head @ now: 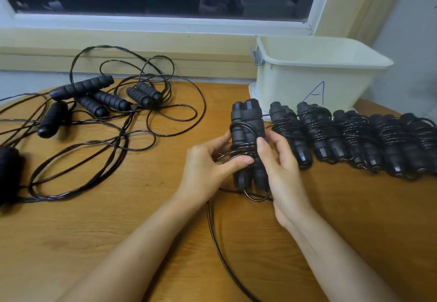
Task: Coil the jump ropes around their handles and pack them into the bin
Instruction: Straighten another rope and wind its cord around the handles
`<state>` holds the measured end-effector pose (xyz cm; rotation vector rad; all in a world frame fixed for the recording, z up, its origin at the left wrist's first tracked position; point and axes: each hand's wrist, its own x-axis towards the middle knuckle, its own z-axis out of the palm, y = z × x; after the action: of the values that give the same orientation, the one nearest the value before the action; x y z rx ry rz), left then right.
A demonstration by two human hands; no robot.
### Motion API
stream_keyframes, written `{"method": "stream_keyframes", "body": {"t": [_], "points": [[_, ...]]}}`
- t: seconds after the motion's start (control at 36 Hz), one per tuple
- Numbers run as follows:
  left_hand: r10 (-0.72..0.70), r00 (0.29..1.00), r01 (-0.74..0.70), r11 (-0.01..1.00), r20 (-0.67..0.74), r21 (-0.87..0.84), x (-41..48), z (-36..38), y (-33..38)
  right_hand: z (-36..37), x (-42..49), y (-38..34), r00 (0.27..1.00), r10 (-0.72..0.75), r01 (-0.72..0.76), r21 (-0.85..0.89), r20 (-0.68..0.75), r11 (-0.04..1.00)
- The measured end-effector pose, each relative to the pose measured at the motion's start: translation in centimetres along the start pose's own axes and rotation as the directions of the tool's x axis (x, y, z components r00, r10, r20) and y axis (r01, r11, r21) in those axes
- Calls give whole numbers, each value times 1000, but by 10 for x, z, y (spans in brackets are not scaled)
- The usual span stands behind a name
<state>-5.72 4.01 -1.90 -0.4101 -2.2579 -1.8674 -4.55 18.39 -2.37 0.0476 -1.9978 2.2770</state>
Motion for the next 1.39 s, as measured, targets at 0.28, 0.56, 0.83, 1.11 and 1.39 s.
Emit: {"method": "stream_keyframes", "body": {"t": [0.28,0.56,0.83,1.11,1.39], "points": [[-119,992,106,964,-40,-244,3,2,-4,-4,6,-5,1000,8,-7,39,-14,999],[-28,997,33,997,73,-69,-1,1,2,-4,2,-5,994,-65,66,1,-93,998],[-46,995,38,996,92,80,5,-11,-4,-5,8,-3,974,-160,149,-80,-159,986],[1,932,-104,959,364,263,28,-52,39,-9,12,-31,979,-110,112,7,-170,994],[515,844,-337,290,151,896,31,-43,32,17,4,-44,984,-13,52,214,-178,975]]}}
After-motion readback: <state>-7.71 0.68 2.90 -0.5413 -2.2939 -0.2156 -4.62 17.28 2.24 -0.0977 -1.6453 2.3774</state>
